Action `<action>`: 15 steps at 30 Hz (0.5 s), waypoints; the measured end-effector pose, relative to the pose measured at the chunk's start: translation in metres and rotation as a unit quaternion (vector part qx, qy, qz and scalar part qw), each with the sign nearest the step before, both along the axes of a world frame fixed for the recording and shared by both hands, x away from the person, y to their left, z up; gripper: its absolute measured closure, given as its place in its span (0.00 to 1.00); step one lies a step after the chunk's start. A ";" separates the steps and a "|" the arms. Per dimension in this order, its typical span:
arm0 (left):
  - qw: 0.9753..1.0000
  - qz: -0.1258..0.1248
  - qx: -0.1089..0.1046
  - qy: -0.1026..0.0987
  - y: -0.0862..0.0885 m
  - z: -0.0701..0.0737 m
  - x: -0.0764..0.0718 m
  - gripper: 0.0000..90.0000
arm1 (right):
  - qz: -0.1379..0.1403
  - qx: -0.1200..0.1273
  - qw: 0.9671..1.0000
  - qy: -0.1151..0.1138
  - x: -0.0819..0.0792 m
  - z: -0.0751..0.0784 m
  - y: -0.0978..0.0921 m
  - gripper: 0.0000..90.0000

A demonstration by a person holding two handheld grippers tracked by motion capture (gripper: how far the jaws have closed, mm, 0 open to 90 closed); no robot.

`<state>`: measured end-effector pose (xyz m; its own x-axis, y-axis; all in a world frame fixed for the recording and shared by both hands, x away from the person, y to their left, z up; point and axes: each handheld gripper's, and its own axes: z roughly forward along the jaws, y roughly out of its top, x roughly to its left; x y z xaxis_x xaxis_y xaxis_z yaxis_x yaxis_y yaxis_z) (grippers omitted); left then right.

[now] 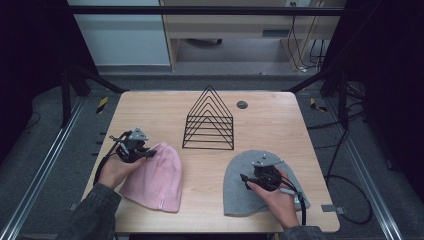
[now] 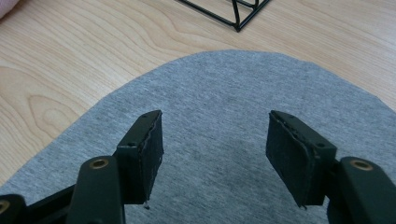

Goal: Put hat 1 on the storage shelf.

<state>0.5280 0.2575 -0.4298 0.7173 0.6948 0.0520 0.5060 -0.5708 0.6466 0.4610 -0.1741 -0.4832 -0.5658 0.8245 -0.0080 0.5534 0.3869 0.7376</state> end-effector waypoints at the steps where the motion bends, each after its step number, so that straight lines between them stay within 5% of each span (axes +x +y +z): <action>1: 1.000 -0.001 0.001 0.000 0.000 0.001 -0.001 0.93 | 0.002 -0.001 1.000 -0.003 0.000 0.000 0.000 0.41; 15: 1.000 -0.013 -0.007 -0.005 -0.002 0.007 -0.009 0.93 | 0.000 0.004 1.000 -0.005 -0.001 0.003 -0.001 0.41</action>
